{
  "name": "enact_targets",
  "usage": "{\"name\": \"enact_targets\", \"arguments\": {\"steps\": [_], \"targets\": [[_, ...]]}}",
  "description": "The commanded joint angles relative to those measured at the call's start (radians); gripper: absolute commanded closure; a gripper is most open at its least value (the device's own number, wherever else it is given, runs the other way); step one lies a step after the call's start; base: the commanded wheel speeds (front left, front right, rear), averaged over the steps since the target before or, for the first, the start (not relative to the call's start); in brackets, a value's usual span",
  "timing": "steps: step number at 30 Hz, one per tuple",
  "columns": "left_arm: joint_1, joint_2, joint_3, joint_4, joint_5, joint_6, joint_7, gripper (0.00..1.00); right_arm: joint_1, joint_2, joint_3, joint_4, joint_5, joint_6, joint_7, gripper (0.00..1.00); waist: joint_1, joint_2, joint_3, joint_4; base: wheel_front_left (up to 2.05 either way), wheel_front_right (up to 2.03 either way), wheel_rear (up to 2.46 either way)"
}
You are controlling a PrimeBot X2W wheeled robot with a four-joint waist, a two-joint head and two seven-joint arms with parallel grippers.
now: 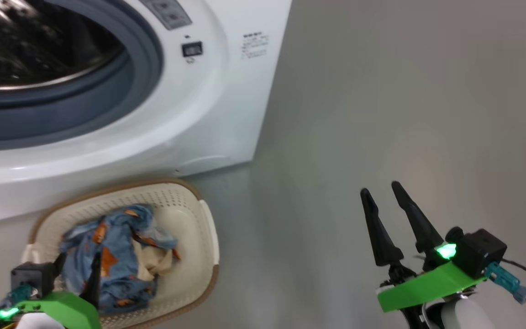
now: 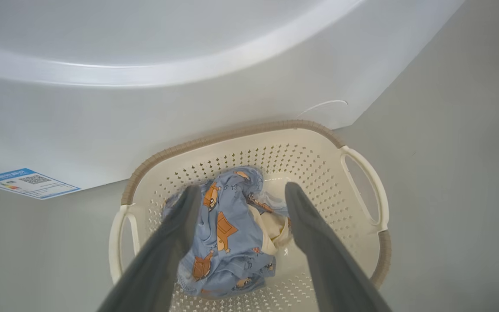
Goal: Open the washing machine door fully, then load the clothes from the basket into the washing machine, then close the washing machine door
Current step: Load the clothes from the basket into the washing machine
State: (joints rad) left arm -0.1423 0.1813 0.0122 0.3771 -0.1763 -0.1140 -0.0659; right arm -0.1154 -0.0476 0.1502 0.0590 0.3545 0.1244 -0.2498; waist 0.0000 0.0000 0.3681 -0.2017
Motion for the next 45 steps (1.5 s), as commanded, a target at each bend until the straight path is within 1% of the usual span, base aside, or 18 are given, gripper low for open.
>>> {"name": "enact_targets", "arguments": {"steps": [1,3,6,10,12,14,17,22,28,30,34,44,45], "targets": [[-0.028,0.038,0.037,0.007,-0.017,-0.002,0.02,0.0,-0.021,-0.003,0.034,-0.028,0.019,0.006,-0.012,0.0,0.0,0.0,0.129,-0.108,0.0,0.0,0.0],[-0.045,0.062,0.037,0.044,-0.017,-0.003,0.059,0.0,-0.036,-0.003,0.055,-0.031,0.036,0.006,-0.012,0.0,0.0,0.0,0.157,-0.133,0.0,0.0,0.0],[-0.076,0.082,0.053,0.097,-0.036,-0.001,0.096,0.0,-0.053,-0.003,0.08,-0.036,0.057,0.006,-0.012,0.0,0.0,0.0,0.194,-0.168,0.0,0.0,0.0],[-0.119,0.109,0.062,0.156,-0.04,0.006,0.114,0.0,-0.069,-0.003,0.093,-0.044,0.072,0.006,-0.012,0.0,0.0,0.0,0.236,-0.203,0.0,0.0,0.0],[-0.143,0.12,0.075,0.195,-0.042,0.028,0.128,0.0,-0.075,-0.003,0.095,-0.051,0.076,0.006,-0.012,0.0,0.0,0.0,0.257,-0.216,0.0,0.0,0.0],[-0.168,0.144,0.077,0.24,-0.024,0.056,0.138,0.0,-0.081,-0.003,0.096,-0.059,0.079,0.006,-0.012,0.0,0.0,0.0,0.279,-0.225,0.0,0.0,0.0],[-0.21,0.172,0.082,0.303,-0.013,0.08,0.14,0.0,-0.089,-0.003,0.097,-0.07,0.082,0.006,-0.012,0.0,0.0,0.0,0.313,-0.236,0.0,0.0,0.0],[-0.282,0.209,0.088,0.397,-0.01,0.095,0.13,0.0,-0.104,-0.003,0.096,-0.087,0.084,0.006,-0.012,0.0,0.0,0.0,0.368,-0.243,0.0,0.0,0.0],[-0.375,0.252,0.097,0.494,-0.009,0.127,0.129,0.0,-0.125,-0.003,0.094,-0.11,0.085,0.006,-0.012,0.0,0.0,0.0,0.435,-0.242,0.0,0.0,0.0],[-0.417,0.271,0.093,0.533,-0.006,0.127,0.116,0.0,-0.134,-0.003,0.096,-0.121,0.084,0.006,-0.012,0.0,0.0,0.0,0.464,-0.241,0.0,0.0,0.0],[-0.472,0.281,0.084,0.587,-0.008,0.117,0.101,0.0,-0.14,-0.003,0.093,-0.132,0.078,0.006,-0.012,0.0,0.0,0.0,0.493,-0.237,0.0,0.0,0.0],[-0.568,0.266,0.04,0.691,0.007,0.104,0.057,0.0,-0.148,-0.003,0.095,-0.139,0.064,0.006,-0.012,0.0,0.0,0.0,0.523,-0.237,0.0,0.0,0.0],[-0.575,0.263,0.032,0.702,0.011,0.102,0.052,0.04,-0.148,-0.003,0.095,-0.139,0.064,0.006,-0.012,0.0,0.0,0.0,0.523,-0.237,0.0,0.0,0.0]]}}
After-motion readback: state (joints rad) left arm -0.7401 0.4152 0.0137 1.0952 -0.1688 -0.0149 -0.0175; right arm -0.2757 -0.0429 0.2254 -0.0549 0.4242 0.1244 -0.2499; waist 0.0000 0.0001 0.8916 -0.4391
